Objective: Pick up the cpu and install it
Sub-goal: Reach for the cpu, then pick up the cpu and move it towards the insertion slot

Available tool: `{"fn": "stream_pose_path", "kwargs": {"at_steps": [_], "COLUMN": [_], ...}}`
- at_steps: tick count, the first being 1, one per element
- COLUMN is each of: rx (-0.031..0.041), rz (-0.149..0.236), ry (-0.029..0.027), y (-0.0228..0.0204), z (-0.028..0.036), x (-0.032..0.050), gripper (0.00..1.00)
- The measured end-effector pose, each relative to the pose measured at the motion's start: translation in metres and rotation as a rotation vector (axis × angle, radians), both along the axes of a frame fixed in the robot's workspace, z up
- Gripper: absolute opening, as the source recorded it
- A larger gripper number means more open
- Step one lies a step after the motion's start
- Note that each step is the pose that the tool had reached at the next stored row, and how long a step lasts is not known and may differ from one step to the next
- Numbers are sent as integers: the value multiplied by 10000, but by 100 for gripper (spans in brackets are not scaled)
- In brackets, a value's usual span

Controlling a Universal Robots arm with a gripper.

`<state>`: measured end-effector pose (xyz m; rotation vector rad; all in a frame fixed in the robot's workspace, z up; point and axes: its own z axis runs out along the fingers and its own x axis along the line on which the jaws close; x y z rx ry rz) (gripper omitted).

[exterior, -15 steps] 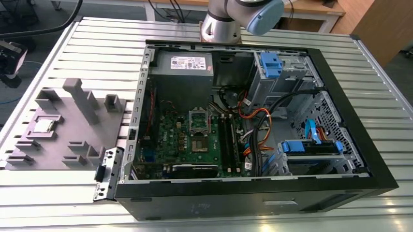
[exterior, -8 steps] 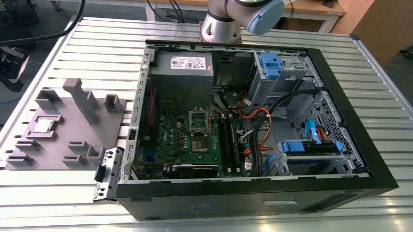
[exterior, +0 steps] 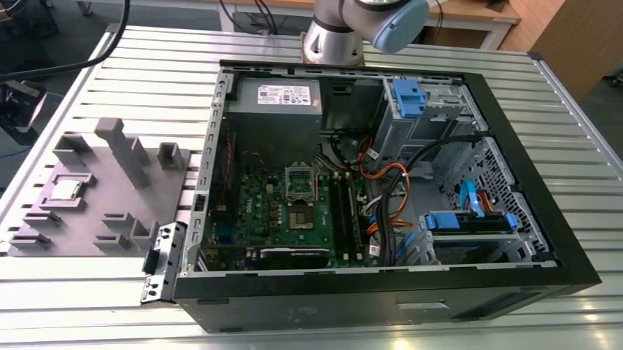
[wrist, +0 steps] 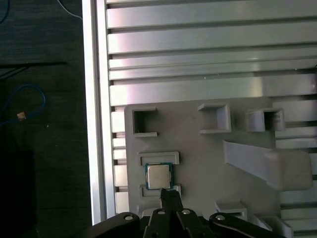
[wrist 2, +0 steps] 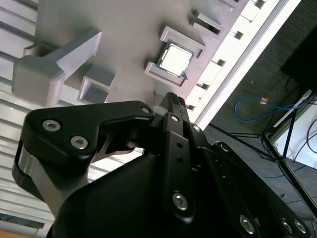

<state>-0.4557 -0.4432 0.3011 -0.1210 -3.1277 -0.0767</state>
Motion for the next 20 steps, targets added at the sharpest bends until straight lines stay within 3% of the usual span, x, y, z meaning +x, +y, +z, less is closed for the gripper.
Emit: {"fn": "stream_pose_path", "kwargs": {"at_steps": [2,20], "rx": [2,0], "rz": [1,0], "ry": [-3,0], "y": [-19,-19], "z": [-26,-75], "x": [0,0], "gripper": [11,11]}}
